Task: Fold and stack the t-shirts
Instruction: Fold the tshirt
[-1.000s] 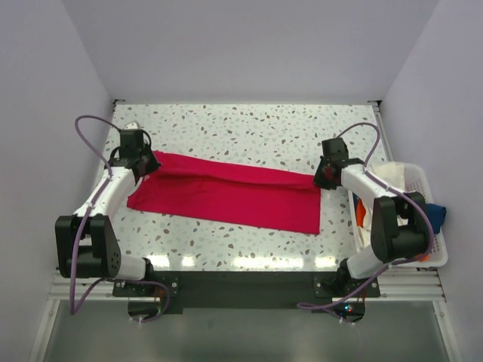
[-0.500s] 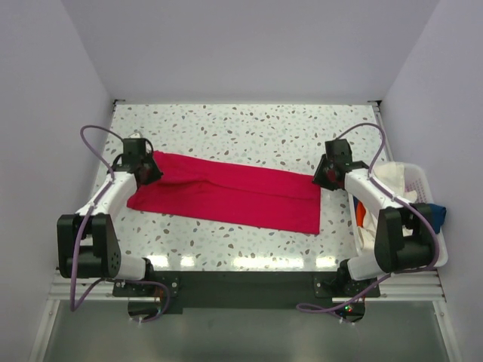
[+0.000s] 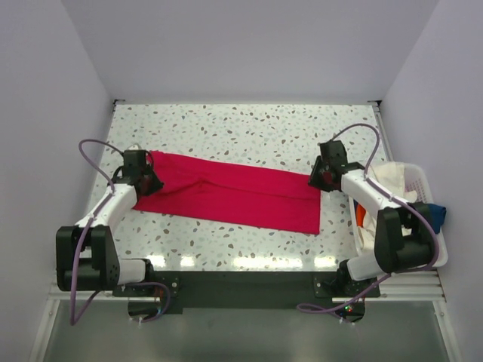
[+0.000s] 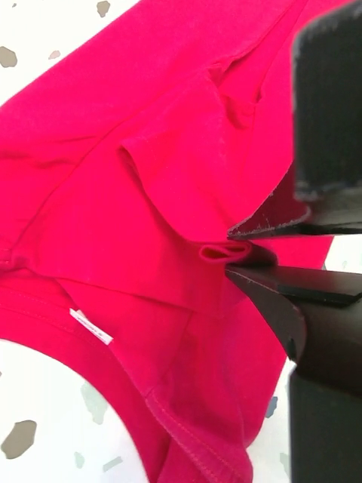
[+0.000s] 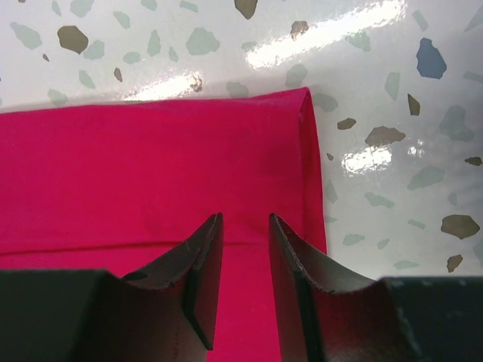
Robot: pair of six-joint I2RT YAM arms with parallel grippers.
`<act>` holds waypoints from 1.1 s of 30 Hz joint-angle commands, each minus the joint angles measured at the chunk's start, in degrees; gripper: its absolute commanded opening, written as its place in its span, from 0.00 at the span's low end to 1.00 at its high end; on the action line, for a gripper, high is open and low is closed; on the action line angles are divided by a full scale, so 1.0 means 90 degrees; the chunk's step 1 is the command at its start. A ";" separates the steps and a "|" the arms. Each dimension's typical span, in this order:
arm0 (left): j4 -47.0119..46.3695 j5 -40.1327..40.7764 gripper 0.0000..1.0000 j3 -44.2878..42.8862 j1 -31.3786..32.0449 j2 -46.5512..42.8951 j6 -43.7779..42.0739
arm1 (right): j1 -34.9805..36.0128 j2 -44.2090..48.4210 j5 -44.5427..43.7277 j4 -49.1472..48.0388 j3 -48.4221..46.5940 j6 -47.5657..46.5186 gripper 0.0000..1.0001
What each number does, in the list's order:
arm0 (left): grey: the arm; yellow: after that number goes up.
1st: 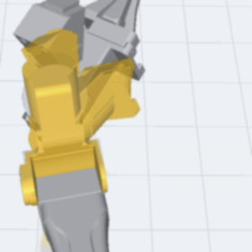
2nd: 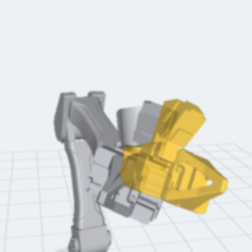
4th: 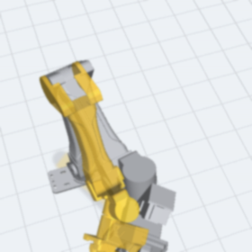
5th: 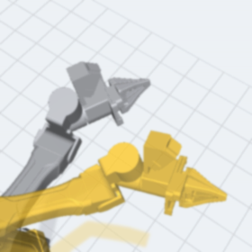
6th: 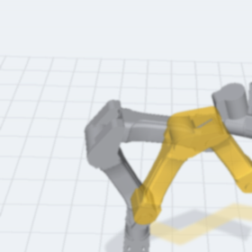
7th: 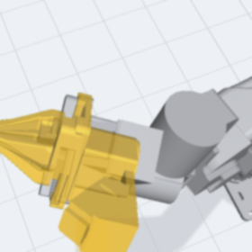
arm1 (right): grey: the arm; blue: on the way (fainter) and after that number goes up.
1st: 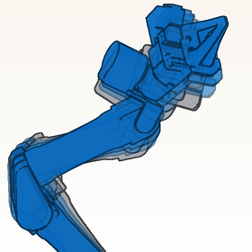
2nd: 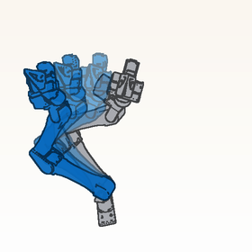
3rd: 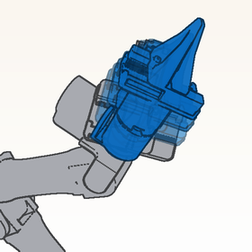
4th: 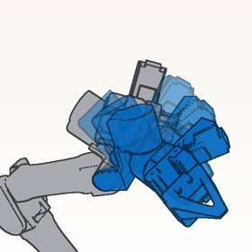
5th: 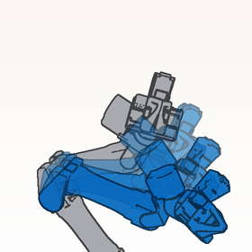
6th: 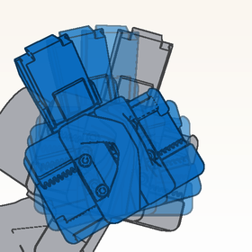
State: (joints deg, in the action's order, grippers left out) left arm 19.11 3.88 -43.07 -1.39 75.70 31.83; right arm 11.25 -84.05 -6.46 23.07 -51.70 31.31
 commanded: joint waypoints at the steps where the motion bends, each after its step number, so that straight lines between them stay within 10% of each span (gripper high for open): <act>1: -0.0404 -0.0030 0.25 0.0263 -0.0041 -0.0295 0.0310 | 0.0127 -0.0016 -0.0034 -0.0112 0.0090 0.0017 0.35; 11: -0.0796 -0.0226 0.60 0.0733 -0.0041 -0.1389 0.0438 | 0.1064 -0.0494 -0.0386 -0.0014 -0.0309 0.0027 0.36; 33: -0.1791 -0.1045 0.65 -0.0497 -0.0031 0.1588 0.0486 | 0.1797 -0.1696 0.0024 -0.0346 -0.1335 -0.0100 0.36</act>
State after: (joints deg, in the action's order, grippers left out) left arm 6.81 -2.39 -45.01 -1.39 89.06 36.84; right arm 27.33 -99.31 -6.72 22.31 -62.70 31.03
